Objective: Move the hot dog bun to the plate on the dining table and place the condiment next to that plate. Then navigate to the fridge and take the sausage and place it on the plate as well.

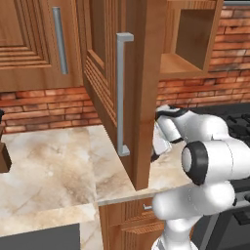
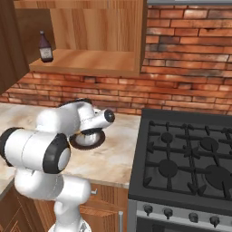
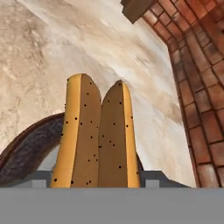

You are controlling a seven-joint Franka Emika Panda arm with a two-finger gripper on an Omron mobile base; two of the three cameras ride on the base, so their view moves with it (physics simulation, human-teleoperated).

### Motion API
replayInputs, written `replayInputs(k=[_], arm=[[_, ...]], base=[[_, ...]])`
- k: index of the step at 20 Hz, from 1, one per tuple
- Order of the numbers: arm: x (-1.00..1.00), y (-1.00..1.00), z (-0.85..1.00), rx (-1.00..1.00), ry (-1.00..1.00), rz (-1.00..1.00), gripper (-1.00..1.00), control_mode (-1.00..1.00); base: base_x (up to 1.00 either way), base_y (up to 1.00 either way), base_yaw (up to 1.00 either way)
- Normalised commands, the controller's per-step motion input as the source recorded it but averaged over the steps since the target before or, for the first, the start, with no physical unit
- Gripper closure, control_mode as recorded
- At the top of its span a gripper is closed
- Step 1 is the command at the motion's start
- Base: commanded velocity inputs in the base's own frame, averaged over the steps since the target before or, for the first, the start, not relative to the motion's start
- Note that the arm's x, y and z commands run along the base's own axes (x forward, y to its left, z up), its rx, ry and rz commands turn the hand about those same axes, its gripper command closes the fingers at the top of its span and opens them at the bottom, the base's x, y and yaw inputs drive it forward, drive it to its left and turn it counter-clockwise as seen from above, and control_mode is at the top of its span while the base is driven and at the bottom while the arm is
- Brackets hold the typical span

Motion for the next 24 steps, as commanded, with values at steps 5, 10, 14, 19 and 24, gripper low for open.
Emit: replayInputs(k=[5,10,14,19,24], arm=[[-0.76,0.0,1.0,0.0,0.06,-0.15,1.0,-1.0],[-0.58,-0.02,1.0,0.01,0.39,-0.29,1.0,-1.0],[-0.44,-0.11,1.0,0.03,0.56,-0.38,1.0,-1.0],[-0.35,-0.26,0.79,0.07,0.51,-0.4,1.0,-1.0],[-0.54,-0.31,0.14,0.09,0.29,-0.44,1.0,-1.0]], base=[[0.0,0.0,0.0],[0.0,0.0,0.0],[0.0,0.0,0.0],[0.0,0.0,0.0],[0.0,0.0,0.0]])
